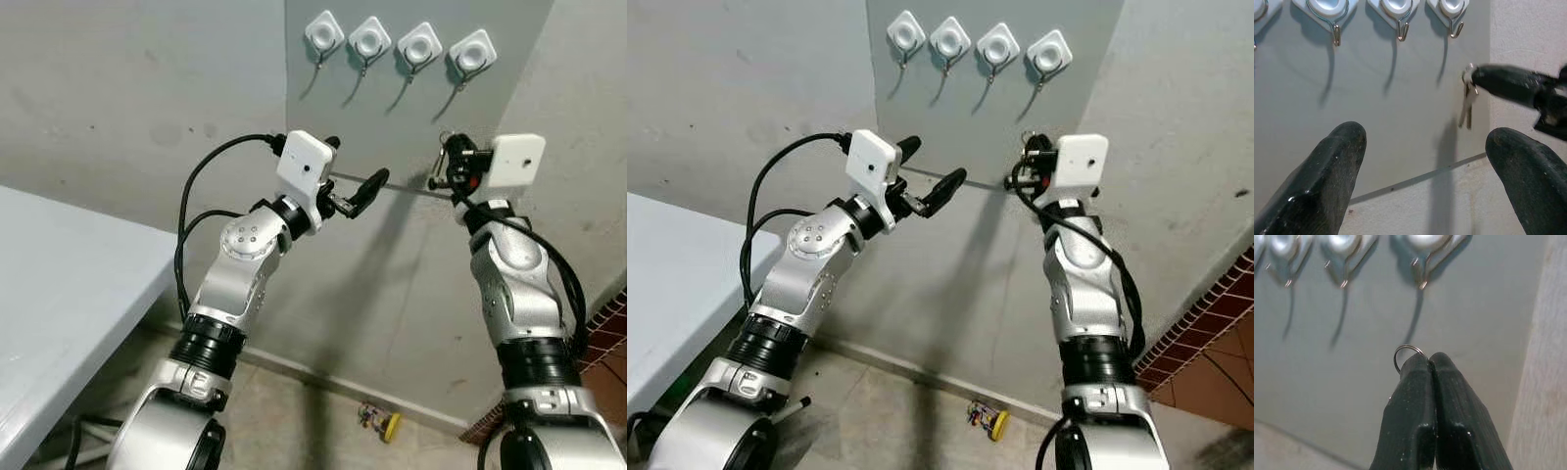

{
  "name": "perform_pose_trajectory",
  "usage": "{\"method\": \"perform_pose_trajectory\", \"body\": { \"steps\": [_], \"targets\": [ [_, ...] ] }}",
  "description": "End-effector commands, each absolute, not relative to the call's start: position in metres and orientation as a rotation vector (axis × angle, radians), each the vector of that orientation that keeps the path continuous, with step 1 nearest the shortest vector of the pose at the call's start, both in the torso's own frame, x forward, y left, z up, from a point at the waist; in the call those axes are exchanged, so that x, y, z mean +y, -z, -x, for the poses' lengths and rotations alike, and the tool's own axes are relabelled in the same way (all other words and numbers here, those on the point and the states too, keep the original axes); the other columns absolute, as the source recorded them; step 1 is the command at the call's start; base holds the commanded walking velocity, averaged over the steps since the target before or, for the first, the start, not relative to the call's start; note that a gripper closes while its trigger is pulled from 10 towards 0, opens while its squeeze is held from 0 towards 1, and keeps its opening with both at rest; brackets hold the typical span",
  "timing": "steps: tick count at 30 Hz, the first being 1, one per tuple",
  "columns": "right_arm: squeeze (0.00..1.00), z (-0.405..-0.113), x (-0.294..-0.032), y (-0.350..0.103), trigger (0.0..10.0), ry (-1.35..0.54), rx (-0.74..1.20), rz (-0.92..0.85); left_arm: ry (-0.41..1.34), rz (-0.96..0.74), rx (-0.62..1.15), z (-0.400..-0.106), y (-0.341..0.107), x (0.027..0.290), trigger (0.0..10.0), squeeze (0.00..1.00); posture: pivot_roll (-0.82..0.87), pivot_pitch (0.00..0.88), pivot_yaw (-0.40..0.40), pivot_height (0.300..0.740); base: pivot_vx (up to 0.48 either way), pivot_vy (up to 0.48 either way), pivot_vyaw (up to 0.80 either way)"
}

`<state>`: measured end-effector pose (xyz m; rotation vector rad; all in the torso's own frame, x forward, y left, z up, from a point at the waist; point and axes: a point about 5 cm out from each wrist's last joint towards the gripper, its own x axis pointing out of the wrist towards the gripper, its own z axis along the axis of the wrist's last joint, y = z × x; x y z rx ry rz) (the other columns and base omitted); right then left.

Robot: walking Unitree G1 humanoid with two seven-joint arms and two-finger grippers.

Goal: Hang keys on a hook

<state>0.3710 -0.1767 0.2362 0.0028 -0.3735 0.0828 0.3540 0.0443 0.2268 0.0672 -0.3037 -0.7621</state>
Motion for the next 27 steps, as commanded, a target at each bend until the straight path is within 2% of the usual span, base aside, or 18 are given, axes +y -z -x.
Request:
{"method": "perform_pose_trajectory", "body": {
  "steps": [1,12,27],
  "targets": [
    [0.0,-0.374,-0.18,-0.249,10.0,-0.075,-0.427,-0.023,0.781,-0.081,-0.32,-0.355,-0.233,0.042,10.0,0.0,-0.05,0.045,-0.016,0.711,0.0,0.0,0.0],
    [0.0,-0.373,-0.178,-0.271,10.0,-0.098,-0.536,-0.059,0.78,-0.087,-0.319,-0.356,-0.233,0.042,10.0,0.0,-0.04,0.053,-0.017,0.711,0.0,0.0,0.0],
    [0.0,-0.379,-0.178,-0.279,10.0,-0.09,-0.538,-0.097,0.775,-0.088,-0.317,-0.358,-0.233,0.042,10.0,0.0,-0.05,0.054,-0.014,0.711,0.0,0.0,0.0]
  ]
}}
